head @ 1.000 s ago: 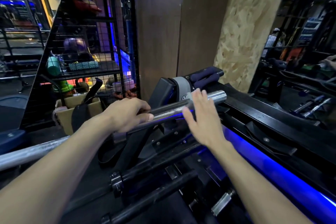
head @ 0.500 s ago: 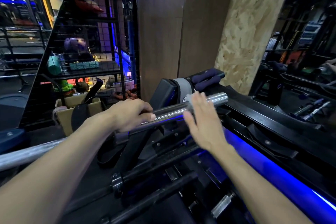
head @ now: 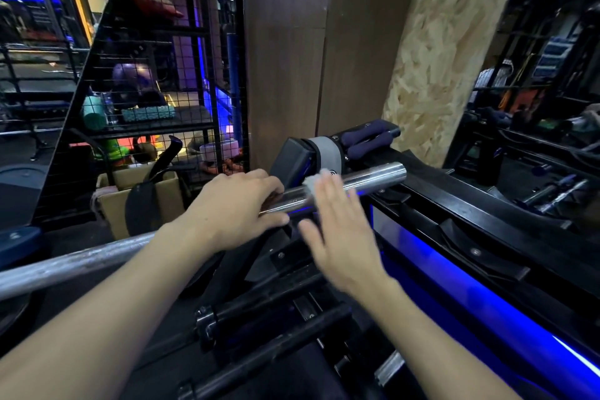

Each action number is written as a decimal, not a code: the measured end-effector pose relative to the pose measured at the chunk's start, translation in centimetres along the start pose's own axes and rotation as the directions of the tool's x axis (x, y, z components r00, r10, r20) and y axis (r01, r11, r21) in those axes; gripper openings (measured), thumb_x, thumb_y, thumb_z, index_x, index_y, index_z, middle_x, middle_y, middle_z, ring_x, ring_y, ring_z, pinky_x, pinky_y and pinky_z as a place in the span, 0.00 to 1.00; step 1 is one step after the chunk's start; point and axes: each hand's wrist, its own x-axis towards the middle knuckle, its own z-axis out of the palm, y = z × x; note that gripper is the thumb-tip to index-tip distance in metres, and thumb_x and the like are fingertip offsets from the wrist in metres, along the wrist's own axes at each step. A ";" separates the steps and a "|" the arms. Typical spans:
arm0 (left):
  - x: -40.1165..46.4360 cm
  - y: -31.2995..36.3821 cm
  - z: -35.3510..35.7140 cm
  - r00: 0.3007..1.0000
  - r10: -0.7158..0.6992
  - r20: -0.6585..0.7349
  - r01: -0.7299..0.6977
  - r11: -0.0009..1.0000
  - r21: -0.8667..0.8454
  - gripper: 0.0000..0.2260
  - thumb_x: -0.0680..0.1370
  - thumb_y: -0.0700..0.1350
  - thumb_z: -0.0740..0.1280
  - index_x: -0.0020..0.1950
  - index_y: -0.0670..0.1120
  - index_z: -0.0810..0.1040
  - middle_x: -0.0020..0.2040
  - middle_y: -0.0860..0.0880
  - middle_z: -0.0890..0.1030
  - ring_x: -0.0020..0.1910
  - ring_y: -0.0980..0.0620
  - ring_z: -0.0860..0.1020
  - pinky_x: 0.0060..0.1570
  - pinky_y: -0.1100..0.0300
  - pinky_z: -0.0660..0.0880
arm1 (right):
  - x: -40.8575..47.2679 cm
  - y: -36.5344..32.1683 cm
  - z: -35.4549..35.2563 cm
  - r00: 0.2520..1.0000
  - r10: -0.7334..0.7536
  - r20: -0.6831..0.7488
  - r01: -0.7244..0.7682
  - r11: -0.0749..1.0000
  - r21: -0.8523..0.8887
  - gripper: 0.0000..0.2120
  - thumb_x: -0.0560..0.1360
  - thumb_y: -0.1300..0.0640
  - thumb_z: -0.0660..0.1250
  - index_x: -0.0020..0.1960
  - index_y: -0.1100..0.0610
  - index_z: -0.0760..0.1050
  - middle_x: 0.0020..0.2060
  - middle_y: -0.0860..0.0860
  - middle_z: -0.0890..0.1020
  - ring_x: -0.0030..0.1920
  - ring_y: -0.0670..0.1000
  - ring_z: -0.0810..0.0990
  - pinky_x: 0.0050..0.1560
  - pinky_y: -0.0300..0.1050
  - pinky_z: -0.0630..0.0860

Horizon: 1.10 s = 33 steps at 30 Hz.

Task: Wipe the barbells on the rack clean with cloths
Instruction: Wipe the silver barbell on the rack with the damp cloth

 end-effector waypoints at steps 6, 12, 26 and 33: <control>0.4 0.3 0.7 0.998 -0.048 -0.038 0.050 0.997 0.054 0.22 0.77 0.62 0.69 0.66 0.56 0.71 0.62 0.55 0.77 0.60 0.48 0.78 0.56 0.52 0.74 | -0.3 1.3 0.4 0.993 -0.121 0.007 0.121 0.991 -0.059 0.34 0.84 0.40 0.47 0.84 0.56 0.45 0.83 0.52 0.47 0.82 0.50 0.43 0.81 0.54 0.45; 1.4 0.0 0.4 0.996 -0.054 0.065 0.051 0.998 0.039 0.19 0.79 0.61 0.67 0.66 0.54 0.73 0.62 0.53 0.80 0.61 0.47 0.78 0.59 0.50 0.74 | 1.0 6.3 -0.2 0.980 0.196 -0.031 -0.198 0.978 -0.059 0.40 0.81 0.33 0.35 0.83 0.59 0.45 0.83 0.54 0.46 0.82 0.52 0.43 0.81 0.53 0.42; 1.5 -1.1 0.8 0.992 -0.061 0.114 0.074 0.991 -0.113 0.16 0.80 0.58 0.67 0.64 0.54 0.74 0.60 0.52 0.81 0.59 0.45 0.78 0.57 0.50 0.75 | 1.6 6.1 -0.3 0.984 0.174 -0.039 -0.175 0.984 -0.011 0.42 0.80 0.31 0.36 0.83 0.58 0.49 0.83 0.55 0.51 0.82 0.52 0.45 0.81 0.51 0.42; 2.1 -1.8 0.6 0.985 -0.037 0.171 0.074 0.973 -0.217 0.14 0.80 0.56 0.66 0.63 0.53 0.77 0.57 0.50 0.83 0.58 0.45 0.78 0.57 0.51 0.75 | -1.2 -1.1 0.4 0.973 -0.232 0.017 0.232 0.972 -0.024 0.35 0.84 0.38 0.46 0.83 0.58 0.47 0.83 0.52 0.47 0.82 0.50 0.43 0.82 0.54 0.46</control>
